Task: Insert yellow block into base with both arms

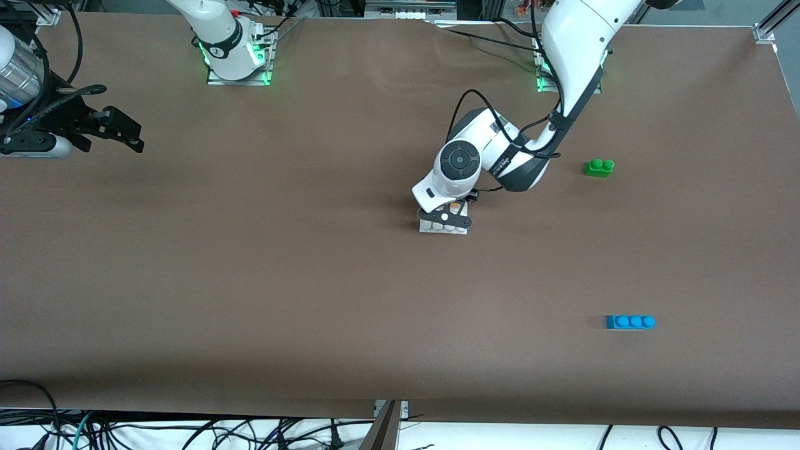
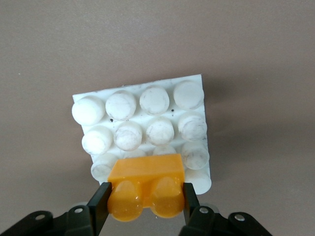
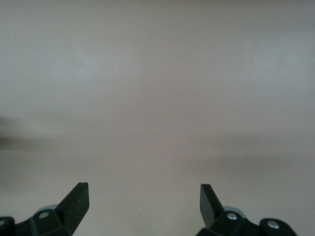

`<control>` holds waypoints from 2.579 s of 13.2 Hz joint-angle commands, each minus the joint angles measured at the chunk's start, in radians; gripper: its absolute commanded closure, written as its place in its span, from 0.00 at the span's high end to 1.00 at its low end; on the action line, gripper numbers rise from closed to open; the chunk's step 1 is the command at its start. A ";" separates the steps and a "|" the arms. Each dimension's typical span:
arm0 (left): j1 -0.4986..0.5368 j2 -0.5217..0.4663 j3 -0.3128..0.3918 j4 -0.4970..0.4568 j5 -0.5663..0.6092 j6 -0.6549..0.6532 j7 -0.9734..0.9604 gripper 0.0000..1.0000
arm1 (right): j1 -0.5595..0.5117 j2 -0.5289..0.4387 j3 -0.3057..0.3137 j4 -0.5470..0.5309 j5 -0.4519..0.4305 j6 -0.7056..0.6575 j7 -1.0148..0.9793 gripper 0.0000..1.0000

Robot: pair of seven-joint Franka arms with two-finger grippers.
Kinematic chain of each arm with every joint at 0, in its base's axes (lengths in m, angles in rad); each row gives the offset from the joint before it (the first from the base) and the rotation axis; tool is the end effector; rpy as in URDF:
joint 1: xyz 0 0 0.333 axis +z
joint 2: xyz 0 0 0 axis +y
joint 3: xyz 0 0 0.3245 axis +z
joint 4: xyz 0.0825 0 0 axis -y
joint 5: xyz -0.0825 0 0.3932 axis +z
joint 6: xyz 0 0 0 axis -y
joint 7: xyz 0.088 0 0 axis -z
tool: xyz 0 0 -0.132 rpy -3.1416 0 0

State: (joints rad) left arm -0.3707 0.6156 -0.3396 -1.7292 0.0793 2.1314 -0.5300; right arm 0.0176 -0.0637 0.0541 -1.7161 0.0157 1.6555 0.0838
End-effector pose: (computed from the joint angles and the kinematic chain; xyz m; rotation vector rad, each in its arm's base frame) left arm 0.5094 -0.4131 0.2063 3.1012 -0.2921 -0.3474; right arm 0.5471 0.0420 0.5805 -3.1291 0.0211 -0.0032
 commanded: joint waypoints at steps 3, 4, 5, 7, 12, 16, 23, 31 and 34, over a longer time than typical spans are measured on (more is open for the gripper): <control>-0.013 0.024 0.004 0.011 0.025 0.012 -0.022 0.25 | -0.002 -0.013 0.006 -0.005 0.010 -0.005 0.019 1.00; -0.013 0.026 0.004 0.013 0.025 0.013 -0.022 0.25 | -0.002 -0.013 0.006 -0.005 0.010 -0.005 0.019 0.99; -0.013 0.026 0.005 0.011 0.025 0.018 -0.022 0.25 | -0.002 -0.013 0.006 -0.005 0.010 -0.005 0.019 1.00; -0.008 0.027 0.013 0.010 0.025 0.016 -0.077 0.25 | -0.002 -0.013 0.006 -0.005 0.010 -0.002 0.019 1.00; -0.017 0.043 0.014 0.013 0.028 0.018 -0.127 0.25 | -0.002 -0.013 0.006 -0.005 0.010 0.000 0.019 0.99; -0.027 0.041 0.014 0.014 0.027 0.015 -0.131 1.00 | -0.002 -0.013 0.006 -0.005 0.010 0.000 0.019 1.00; 0.053 -0.169 0.027 0.072 0.013 -0.193 -0.124 1.00 | -0.002 -0.013 0.006 -0.005 0.010 0.000 0.021 1.00; 0.329 -0.261 0.019 0.453 -0.007 -0.675 -0.041 1.00 | -0.002 -0.014 0.006 -0.005 0.010 -0.006 0.021 0.99; 0.478 -0.263 0.016 0.454 -0.084 -0.679 0.196 1.00 | -0.002 -0.015 0.006 -0.007 0.010 -0.008 0.021 0.99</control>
State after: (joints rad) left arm 0.0221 0.3228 -0.3052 -1.3118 0.0388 1.4784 -0.4653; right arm 0.0177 -0.0637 0.0562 -1.7160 0.0164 1.6548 0.0861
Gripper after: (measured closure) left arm 0.000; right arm 0.004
